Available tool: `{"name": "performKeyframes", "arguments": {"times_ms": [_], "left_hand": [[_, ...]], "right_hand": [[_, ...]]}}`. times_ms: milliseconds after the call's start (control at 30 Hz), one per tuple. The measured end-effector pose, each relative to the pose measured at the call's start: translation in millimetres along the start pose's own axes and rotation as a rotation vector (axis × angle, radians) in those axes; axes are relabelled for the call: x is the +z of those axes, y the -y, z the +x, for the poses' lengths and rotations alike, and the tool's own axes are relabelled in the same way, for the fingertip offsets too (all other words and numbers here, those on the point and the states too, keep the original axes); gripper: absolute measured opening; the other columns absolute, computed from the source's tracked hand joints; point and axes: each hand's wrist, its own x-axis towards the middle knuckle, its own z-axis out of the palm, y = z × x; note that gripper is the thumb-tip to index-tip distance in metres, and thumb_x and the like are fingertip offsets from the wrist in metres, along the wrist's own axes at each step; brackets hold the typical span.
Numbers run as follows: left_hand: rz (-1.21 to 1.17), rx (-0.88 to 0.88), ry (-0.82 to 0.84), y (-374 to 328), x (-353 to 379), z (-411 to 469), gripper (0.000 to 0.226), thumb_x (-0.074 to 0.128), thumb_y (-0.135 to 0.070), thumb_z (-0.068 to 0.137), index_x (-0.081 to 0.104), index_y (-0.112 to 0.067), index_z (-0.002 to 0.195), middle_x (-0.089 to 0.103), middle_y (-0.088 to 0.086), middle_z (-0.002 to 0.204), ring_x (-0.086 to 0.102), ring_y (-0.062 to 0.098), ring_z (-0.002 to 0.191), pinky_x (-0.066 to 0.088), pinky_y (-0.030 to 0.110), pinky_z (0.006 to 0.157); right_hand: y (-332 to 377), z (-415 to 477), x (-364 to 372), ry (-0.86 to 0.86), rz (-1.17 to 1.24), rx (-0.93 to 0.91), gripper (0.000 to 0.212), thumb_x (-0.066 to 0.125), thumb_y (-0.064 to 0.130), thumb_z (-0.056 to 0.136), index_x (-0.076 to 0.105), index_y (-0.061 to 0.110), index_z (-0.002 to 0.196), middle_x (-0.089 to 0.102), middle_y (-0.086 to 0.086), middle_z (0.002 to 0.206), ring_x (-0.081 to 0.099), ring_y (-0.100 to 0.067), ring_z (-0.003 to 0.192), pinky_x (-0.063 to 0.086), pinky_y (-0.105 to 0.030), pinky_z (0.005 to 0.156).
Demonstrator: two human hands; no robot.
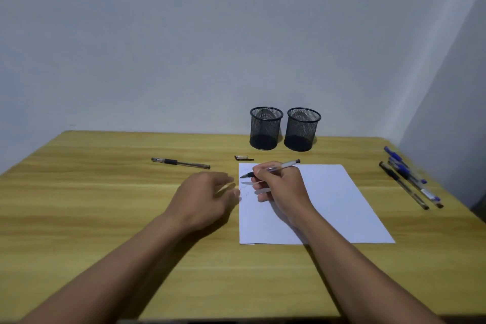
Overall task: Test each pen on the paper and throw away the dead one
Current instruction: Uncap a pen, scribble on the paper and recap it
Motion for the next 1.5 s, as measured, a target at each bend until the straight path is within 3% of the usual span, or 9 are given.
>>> {"name": "performKeyframes", "arguments": {"times_ms": [100, 200, 367, 467, 633, 733, 900, 1500], "left_hand": [[0.14, 0.008, 0.089, 6.9, 0.7, -14.8, 0.054, 0.058, -0.064, 0.084, 0.068, -0.027, 0.123, 0.059, 0.0, 0.139, 0.046, 0.018, 0.134, 0.042, 0.038, 0.105], [0.178, -0.007, 0.12, 11.3, 3.7, -18.6, 0.065, 0.053, -0.069, 0.085, 0.056, -0.032, 0.138, 0.041, -0.002, 0.155, 0.028, 0.02, 0.148, 0.027, 0.043, 0.116], [0.189, -0.029, 0.144, 11.7, 5.2, -15.3, 0.069, 0.051, -0.07, 0.085, 0.05, -0.032, 0.142, 0.035, -0.003, 0.158, 0.024, 0.02, 0.149, 0.023, 0.047, 0.119], [0.188, -0.045, 0.159, 11.3, 5.0, -15.1, 0.07, 0.051, -0.07, 0.085, 0.048, -0.033, 0.144, 0.033, -0.003, 0.159, 0.022, 0.019, 0.15, 0.021, 0.046, 0.12], [0.188, -0.05, 0.187, 7.4, 1.8, -15.8, 0.067, 0.052, -0.068, 0.086, 0.049, -0.032, 0.143, 0.036, -0.004, 0.158, 0.021, 0.02, 0.15, 0.022, 0.043, 0.119], [0.203, -0.051, 0.2, 5.8, -0.3, -15.1, 0.068, 0.051, -0.068, 0.087, 0.049, -0.032, 0.144, 0.036, -0.004, 0.158, 0.021, 0.02, 0.15, 0.023, 0.042, 0.118], [0.202, -0.065, 0.236, 8.1, -0.7, -13.7, 0.069, 0.051, -0.069, 0.087, 0.045, -0.033, 0.146, 0.028, -0.004, 0.161, 0.017, 0.019, 0.151, 0.019, 0.043, 0.121], [0.152, -0.111, 0.239, 7.7, -3.1, -10.2, 0.07, 0.058, -0.069, 0.082, 0.049, -0.035, 0.143, 0.031, -0.006, 0.159, 0.018, 0.018, 0.151, 0.027, 0.042, 0.118]], "right_hand": [[2.8, -5.1, 7.0, 0.015, -0.014, 0.006, 0.01, 0.066, 0.006, 0.095, 0.074, 0.0, 0.092, 0.067, -0.018, 0.078, 0.06, -0.024, 0.07, 0.048, -0.033, 0.054], [6.5, -10.7, 11.3, 0.024, -0.061, -0.025, 0.009, 0.068, 0.005, 0.094, 0.074, -0.001, 0.091, 0.066, -0.017, 0.076, 0.059, -0.022, 0.065, 0.048, -0.032, 0.051], [1.0, -18.1, 4.5, 0.008, -0.256, -0.108, 0.015, 0.071, 0.012, 0.092, 0.068, -0.002, 0.086, 0.065, -0.013, 0.064, 0.057, -0.02, 0.054, 0.049, -0.033, 0.049], [-7.1, -22.5, 1.9, 0.018, -0.3, -0.091, 0.014, 0.069, 0.016, 0.09, 0.067, 0.007, 0.08, 0.066, -0.012, 0.063, 0.059, -0.022, 0.058, 0.048, -0.033, 0.053], [-13.2, -21.5, 2.3, 0.064, -0.363, -0.085, 0.018, 0.073, 0.032, 0.075, 0.07, 0.014, 0.074, 0.074, -0.01, 0.073, 0.074, -0.033, 0.079, 0.062, -0.055, 0.078], [-13.9, -22.7, 1.8, 0.076, -0.412, -0.086, 0.019, 0.073, 0.032, 0.075, 0.07, 0.014, 0.074, 0.073, -0.009, 0.073, 0.074, -0.033, 0.08, 0.06, -0.062, 0.077], [-14.4, -22.1, 3.5, 0.029, -0.451, -0.125, 0.02, 0.072, 0.038, 0.08, 0.069, 0.019, 0.075, 0.072, -0.003, 0.071, 0.073, -0.028, 0.077, 0.06, -0.06, 0.073], [-9.8, -25.4, 3.3, -0.011, -0.525, -0.136, 0.015, 0.072, 0.023, 0.085, 0.068, 0.011, 0.077, 0.07, -0.005, 0.072, 0.073, -0.023, 0.076, 0.063, -0.051, 0.073]]}}
